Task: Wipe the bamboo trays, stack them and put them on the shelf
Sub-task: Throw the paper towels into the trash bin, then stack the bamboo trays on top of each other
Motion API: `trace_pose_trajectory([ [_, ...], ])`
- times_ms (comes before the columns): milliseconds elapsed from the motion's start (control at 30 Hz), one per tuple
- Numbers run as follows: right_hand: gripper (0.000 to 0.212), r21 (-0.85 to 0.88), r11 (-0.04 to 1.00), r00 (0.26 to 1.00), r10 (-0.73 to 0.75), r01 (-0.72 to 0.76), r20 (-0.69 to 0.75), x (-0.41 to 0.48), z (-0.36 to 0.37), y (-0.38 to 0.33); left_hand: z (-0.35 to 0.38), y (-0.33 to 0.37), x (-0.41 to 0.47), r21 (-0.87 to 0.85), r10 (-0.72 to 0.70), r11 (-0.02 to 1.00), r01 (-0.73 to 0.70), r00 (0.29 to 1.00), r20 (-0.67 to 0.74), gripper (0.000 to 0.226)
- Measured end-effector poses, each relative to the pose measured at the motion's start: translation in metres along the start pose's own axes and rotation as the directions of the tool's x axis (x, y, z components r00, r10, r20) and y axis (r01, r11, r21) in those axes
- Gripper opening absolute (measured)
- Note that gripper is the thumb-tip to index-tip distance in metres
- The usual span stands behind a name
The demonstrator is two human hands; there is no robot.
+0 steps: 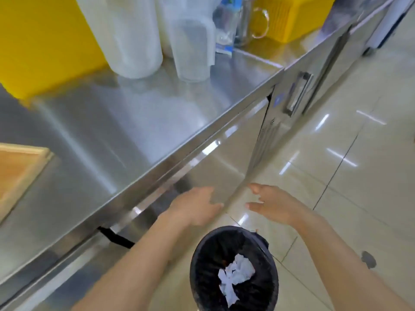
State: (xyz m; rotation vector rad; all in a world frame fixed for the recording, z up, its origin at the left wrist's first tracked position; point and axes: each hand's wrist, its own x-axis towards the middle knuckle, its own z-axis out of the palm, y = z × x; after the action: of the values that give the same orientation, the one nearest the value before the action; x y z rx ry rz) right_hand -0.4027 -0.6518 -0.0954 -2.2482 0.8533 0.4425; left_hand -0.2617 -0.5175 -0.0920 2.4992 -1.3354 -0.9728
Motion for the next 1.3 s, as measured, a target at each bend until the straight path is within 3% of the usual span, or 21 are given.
trace_pose_trajectory([
  [100,0.064,0.018,0.994,0.990,-0.105,0.107,-0.096,-0.028,-0.053,-0.053,-0.076,0.004,-0.036,-0.074,0.043,0.996,-0.059,0.978,-0.204,0.047],
  [233,0.066,-0.059,0.971,0.954,-0.237,0.230,-0.181,-0.054,-0.100,-0.129,-0.155,-0.017,-0.086,-0.213,-0.075,0.976,-0.035,0.870,-0.487,0.040],
  [500,0.053,-0.136,0.918,0.887,-0.395,0.373,-0.237,-0.038,-0.096,-0.283,-0.221,-0.124,-0.183,-0.254,-0.242,0.963,0.091,0.706,-0.665,0.037],
  [633,0.048,-0.152,0.897,0.869,-0.439,0.414,-0.226,-0.009,-0.062,-0.343,-0.230,-0.188,-0.216,-0.334,-0.366,0.928,0.164,0.572,-0.734,0.028],
  [733,0.044,-0.116,0.897,0.872,-0.442,0.427,-0.211,0.013,-0.029,-0.374,-0.223,-0.229,-0.222,-0.378,-0.440,0.897,0.230,0.533,-0.722,0.028],
  [900,0.046,-0.156,0.910,0.907,-0.403,0.384,-0.121,0.046,0.031,-0.398,-0.176,-0.280,-0.211,-0.378,-0.518,0.855,0.354,0.579,-0.629,0.046],
  [1067,0.049,-0.146,0.945,0.943,-0.311,0.293,-0.118,0.060,0.069,-0.402,-0.139,-0.291,-0.212,-0.532,-0.661,0.746,0.401,0.544,-0.517,0.054],
  [1167,0.053,-0.214,0.934,0.950,-0.305,0.285,-0.069,0.058,0.086,-0.406,-0.128,-0.285,-0.211,-0.698,-0.732,0.632,0.335,0.554,-0.397,0.066],
  [1233,0.052,-0.281,0.925,0.946,-0.300,0.258,-0.120,0.053,0.097,-0.411,-0.125,-0.277,-0.209,-0.810,-0.741,0.545,0.216,0.576,-0.345,0.071],
  [1300,0.049,-0.300,0.934,0.946,-0.258,0.193,-0.197,0.046,0.108,-0.417,-0.128,-0.267,-0.210,-0.920,-0.756,0.385,0.066,0.595,-0.273,0.071],
])
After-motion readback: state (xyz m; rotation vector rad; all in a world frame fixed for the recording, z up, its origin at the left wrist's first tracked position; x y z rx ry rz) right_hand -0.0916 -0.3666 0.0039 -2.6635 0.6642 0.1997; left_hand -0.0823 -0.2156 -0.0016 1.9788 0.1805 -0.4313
